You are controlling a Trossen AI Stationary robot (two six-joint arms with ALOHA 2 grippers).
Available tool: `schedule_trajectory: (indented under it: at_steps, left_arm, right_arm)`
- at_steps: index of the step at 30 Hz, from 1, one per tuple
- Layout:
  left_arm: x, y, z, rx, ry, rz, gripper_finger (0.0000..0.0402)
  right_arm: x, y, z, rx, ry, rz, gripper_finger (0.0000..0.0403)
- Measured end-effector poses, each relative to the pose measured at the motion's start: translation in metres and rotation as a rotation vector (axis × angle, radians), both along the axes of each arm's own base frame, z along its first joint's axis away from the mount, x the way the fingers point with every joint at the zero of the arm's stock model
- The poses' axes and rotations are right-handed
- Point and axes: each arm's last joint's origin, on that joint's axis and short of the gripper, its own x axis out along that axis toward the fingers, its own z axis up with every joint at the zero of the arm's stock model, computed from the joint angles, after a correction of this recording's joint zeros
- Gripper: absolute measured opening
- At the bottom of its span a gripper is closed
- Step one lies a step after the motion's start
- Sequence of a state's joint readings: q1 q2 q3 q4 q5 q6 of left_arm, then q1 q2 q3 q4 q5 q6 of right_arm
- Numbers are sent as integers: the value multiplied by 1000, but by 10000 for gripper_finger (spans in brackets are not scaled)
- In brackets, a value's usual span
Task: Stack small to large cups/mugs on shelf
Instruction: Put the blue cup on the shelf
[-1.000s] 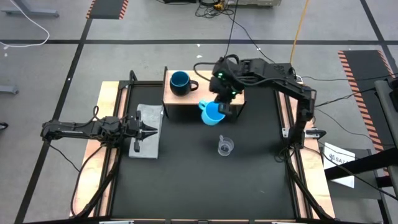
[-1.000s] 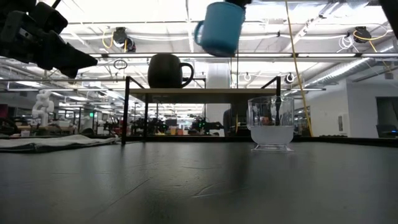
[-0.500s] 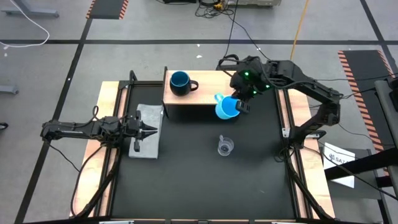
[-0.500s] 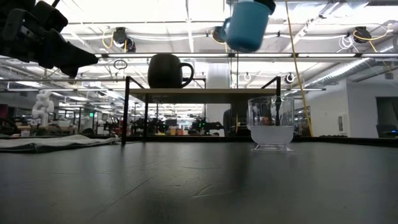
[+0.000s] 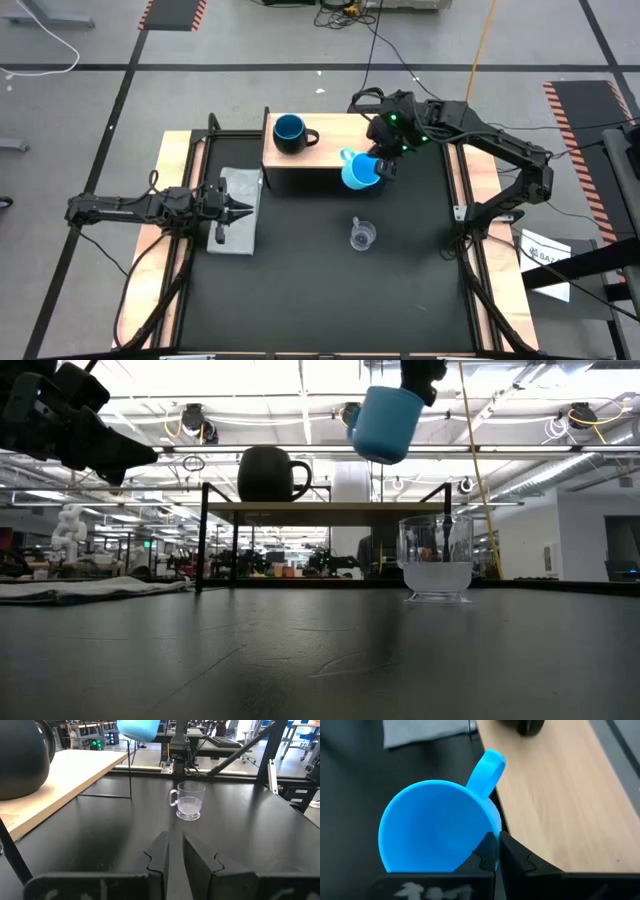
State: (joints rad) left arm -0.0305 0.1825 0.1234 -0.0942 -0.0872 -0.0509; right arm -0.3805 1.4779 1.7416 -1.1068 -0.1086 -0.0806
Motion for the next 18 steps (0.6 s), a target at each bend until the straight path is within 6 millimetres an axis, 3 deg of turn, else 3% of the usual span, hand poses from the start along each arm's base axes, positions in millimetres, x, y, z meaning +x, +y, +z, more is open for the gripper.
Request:
schedule_trajectory:
  at_steps: [8,12,18]
  left_arm:
    - [0,0,-1,0,10,0,56]
    - [0,0,-2,-1,17,0,56]
    - [0,0,-2,-1,16,0,56]
  right_arm:
    - [13,-7,8,-53,-138,-23,0]
    - [18,-13,16,-185,-208,-110,0]
    - [19,-27,23,-248,-284,-152,0]
